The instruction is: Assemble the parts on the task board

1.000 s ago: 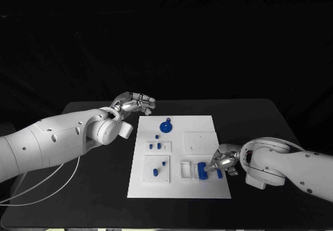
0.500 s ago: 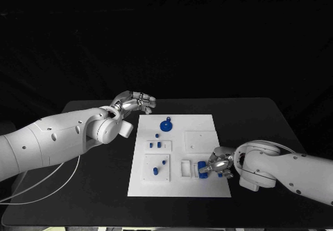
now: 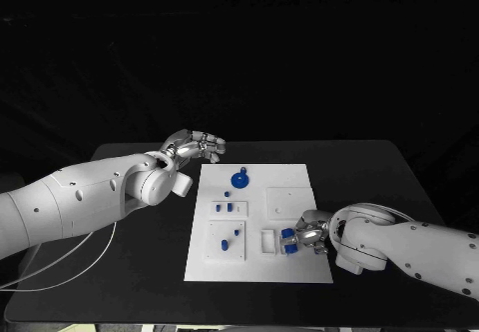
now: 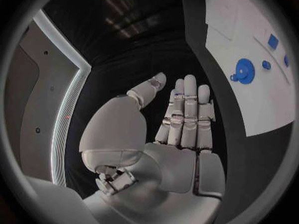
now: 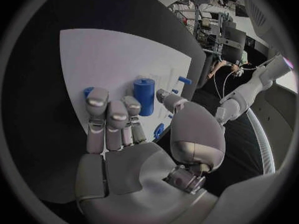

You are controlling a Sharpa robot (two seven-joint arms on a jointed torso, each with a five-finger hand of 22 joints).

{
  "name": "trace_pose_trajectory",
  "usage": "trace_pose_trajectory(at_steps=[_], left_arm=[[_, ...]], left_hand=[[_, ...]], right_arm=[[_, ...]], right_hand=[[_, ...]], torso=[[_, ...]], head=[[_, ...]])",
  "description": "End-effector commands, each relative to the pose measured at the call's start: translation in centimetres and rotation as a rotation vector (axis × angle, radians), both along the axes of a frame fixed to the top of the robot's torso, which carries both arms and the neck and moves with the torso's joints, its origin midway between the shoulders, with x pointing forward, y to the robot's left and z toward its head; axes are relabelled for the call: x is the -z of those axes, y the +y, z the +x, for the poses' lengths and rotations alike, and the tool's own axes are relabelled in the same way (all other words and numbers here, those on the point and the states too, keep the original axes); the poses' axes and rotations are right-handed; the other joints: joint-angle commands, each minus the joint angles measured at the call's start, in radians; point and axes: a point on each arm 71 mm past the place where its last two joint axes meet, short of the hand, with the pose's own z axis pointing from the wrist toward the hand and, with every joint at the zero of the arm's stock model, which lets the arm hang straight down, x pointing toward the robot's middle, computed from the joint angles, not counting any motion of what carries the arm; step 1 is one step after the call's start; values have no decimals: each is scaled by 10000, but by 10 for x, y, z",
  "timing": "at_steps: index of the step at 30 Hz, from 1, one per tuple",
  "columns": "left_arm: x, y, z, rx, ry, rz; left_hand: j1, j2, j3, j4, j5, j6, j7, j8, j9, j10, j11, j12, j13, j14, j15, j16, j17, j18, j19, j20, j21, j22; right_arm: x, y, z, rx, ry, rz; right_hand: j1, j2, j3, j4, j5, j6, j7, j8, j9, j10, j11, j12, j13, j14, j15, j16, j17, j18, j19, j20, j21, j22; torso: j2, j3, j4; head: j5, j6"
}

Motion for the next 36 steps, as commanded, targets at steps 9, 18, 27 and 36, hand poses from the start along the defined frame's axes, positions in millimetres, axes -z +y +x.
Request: trace_pose_trajectory(at_steps=[9, 18, 27, 36], left_arm=[[-1, -2, -1, 147, 23, -124], [-1, -1, 0, 123, 22, -117], [-1, -1, -1, 113, 21, -113], [-1, -2, -1, 140, 27, -122]], left_hand=[[-89, 6, 3, 51, 11, -61, -21, 45, -16, -54, -2, -65, 9, 84, -11, -62, 21, 196, 57, 3, -36, 17], [-88, 5, 2, 52, 12, -65, -20, 45, -18, -56, -2, -66, 9, 83, -11, -69, 29, 197, 57, 3, -40, 20], [-85, 2, 2, 50, 12, -67, -21, 46, -19, -57, -2, -67, 9, 83, -11, -75, 37, 198, 57, 2, -43, 24], [-79, -2, 3, 46, 13, -69, -21, 48, -20, -58, -2, -67, 10, 84, -11, -82, 46, 199, 57, 1, -47, 28]], right_arm=[[4, -7, -1, 306, -307, -106], [-1, -8, -6, 390, -379, 161], [-19, -3, -6, 476, -555, 649], [-21, 12, -7, 290, -141, 872]], right_hand=[[538, 652, 404, -343, -43, 269, -34, -47, 47, -345, 40, 3, 37, -60, -47, -47, 68, 801, -38, -59, 139, 204], [446, 1049, 749, -861, -41, 737, -149, -94, -48, -156, -68, -81, -1, -28, -138, -126, 138, 801, -114, 89, 313, 203], [79, 998, 898, -1047, -44, 944, -181, -201, -187, -46, -99, -142, -8, -1, -166, -166, 193, 801, -131, 133, 393, 177], [-191, 865, 965, -1024, -44, 1036, -192, -256, -255, -12, -110, -187, -4, 14, -176, -200, 220, 801, -127, 140, 413, 154]], torso=[[-8, -9, 2], [-12, -13, -10], [-8, -14, 1], [-3, -21, 8]], head=[[37, -11], [53, 18], [46, 62], [97, 58]])
